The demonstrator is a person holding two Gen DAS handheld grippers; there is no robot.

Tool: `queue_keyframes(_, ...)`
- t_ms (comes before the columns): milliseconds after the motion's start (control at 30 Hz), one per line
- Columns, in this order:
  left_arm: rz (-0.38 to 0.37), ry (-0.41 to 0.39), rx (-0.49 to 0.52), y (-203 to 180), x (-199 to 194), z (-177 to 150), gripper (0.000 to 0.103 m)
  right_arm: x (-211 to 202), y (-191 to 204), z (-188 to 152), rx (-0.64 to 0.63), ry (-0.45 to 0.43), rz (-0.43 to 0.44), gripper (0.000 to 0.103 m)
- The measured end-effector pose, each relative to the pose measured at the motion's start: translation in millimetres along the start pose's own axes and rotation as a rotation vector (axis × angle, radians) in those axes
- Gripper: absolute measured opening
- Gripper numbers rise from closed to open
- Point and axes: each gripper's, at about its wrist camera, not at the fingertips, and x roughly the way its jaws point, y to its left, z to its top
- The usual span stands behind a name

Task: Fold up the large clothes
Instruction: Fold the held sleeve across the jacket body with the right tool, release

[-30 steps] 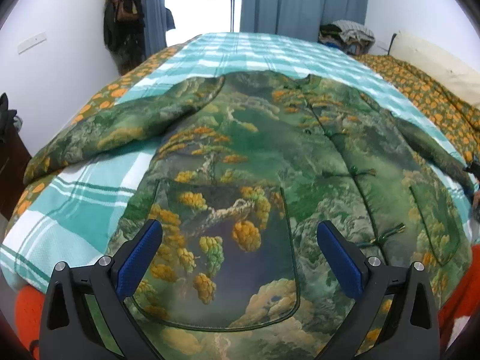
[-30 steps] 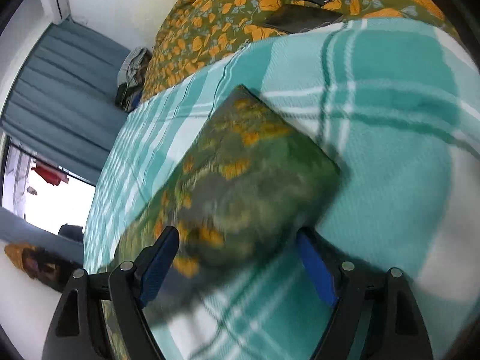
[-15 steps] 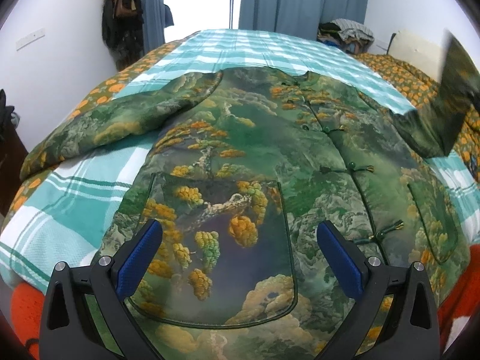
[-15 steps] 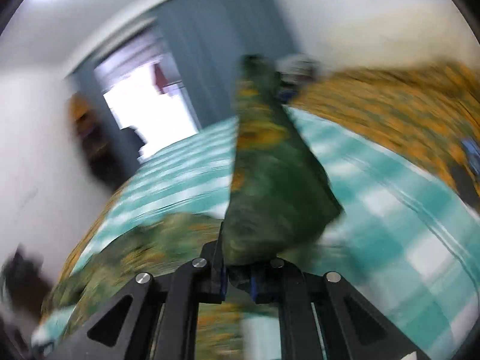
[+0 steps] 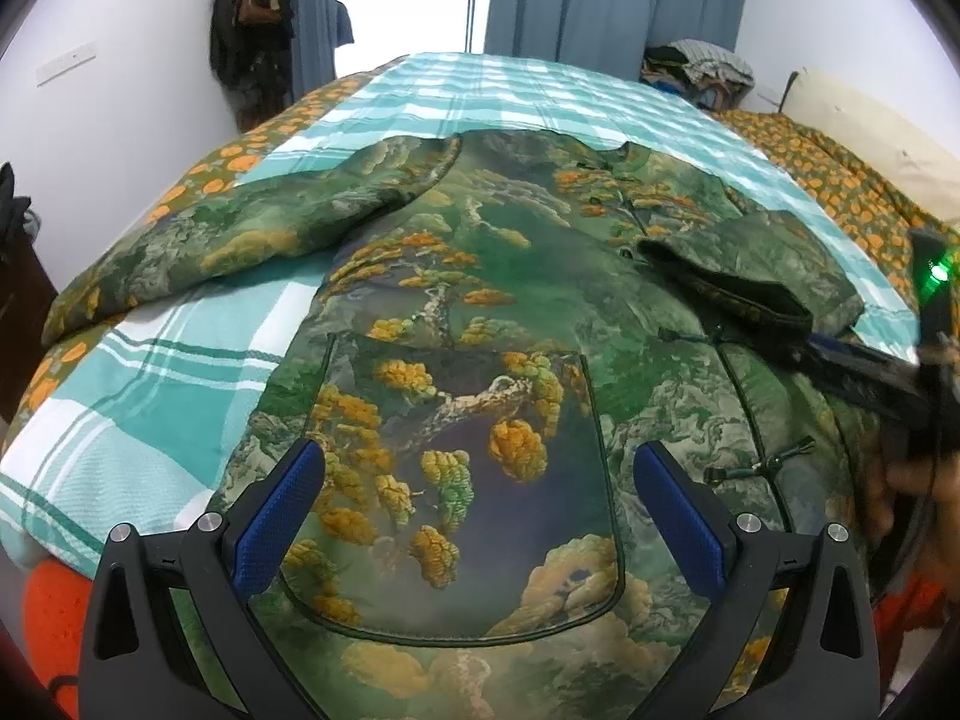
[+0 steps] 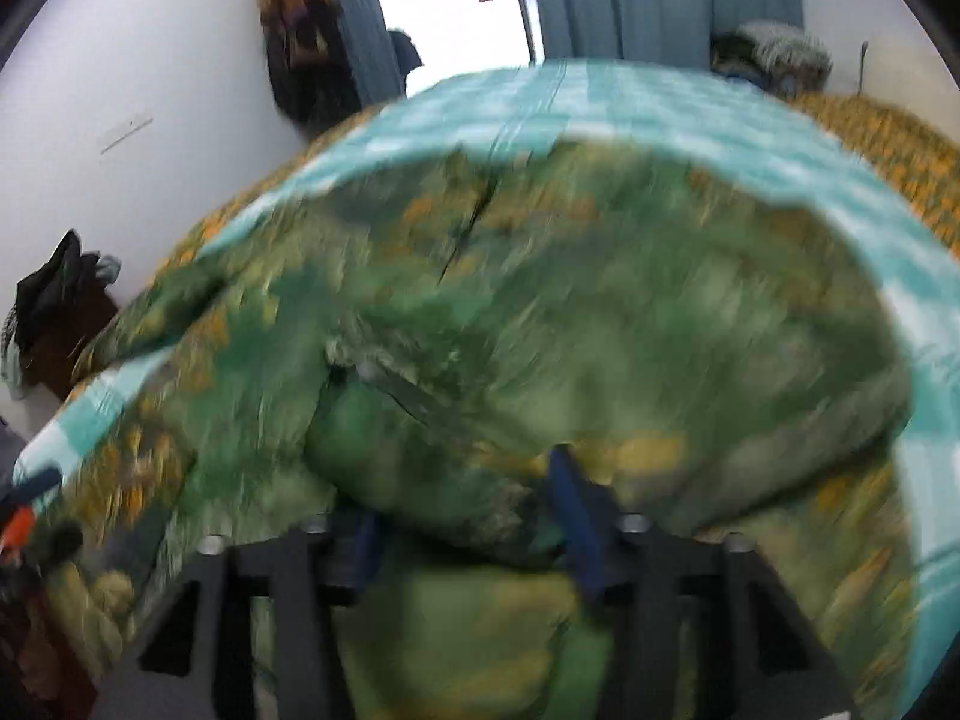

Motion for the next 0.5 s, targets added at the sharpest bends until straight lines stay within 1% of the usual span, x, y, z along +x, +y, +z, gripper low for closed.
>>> queue_keyframes(67, -0.006, 0.01, 0.003, -2, 2, 0, 0.102, -16, 5, -1, -0.023, -0.008, 0.013, 0.066)
queue_keyframes(100, -0.011, 0.015, 0.005, -4, 3, 1, 0.102, -30, 5, -3, -0.028, -0.025, 0.035, 0.066)
queue_keyframes(133, -0.019, 0.022, 0.008, -6, 3, 2, 0.102, -43, 13, -9, -0.035, -0.047, 0.047, 0.066)
queue_keyframes(267, -0.069, 0.021, 0.037, -20, -2, 13, 0.102, -86, 10, -26, -0.08, -0.117, 0.032, 0.069)
queue_keyframes(333, -0.12, 0.027, 0.06, -31, -5, 23, 0.102, -95, 7, -33, -0.078, -0.133, 0.009, 0.069)
queue_keyframes(400, -0.184, 0.047, 0.067, -42, -4, 37, 0.102, -114, -4, -44, -0.051, -0.152, -0.01, 0.069)
queue_keyframes(500, -0.305, 0.074, 0.053, -65, 6, 66, 0.102, -127, -25, -56, 0.013, -0.175, -0.034, 0.069)
